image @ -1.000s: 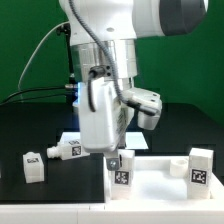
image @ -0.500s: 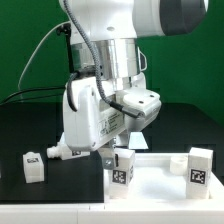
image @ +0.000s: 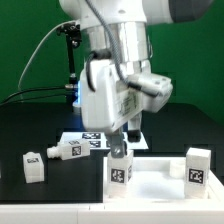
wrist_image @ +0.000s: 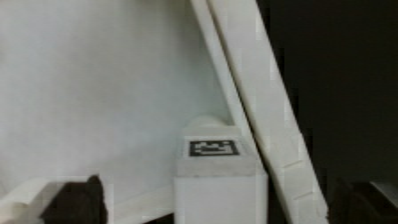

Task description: Assemble square table

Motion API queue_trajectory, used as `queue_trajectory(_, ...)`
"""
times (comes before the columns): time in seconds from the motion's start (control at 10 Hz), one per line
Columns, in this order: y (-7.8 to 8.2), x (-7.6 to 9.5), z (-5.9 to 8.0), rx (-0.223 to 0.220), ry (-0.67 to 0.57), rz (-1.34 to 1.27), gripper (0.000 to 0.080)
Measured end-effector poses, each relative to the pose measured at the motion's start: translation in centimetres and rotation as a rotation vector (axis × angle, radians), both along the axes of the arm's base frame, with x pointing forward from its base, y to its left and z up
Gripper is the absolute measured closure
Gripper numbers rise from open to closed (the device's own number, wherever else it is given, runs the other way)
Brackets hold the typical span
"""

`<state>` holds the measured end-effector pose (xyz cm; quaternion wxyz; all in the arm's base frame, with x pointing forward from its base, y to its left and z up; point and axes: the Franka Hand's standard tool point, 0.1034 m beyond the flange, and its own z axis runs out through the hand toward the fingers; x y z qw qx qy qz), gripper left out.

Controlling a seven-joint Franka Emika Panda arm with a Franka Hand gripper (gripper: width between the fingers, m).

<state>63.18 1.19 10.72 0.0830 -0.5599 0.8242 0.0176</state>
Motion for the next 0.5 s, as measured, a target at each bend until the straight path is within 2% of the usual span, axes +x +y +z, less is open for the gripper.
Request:
queue_trajectory(0.1,0.88,-0.1,0.71,0.014,0.004,0.014,0.0157)
queue_trajectory(0.3,0.53,-0.28,-0.05,0.007,0.012,0.016,0.0152)
queue_trajectory(0.5,0.62,-0.3,-0.09,0.007,0.012,0.02,0.015)
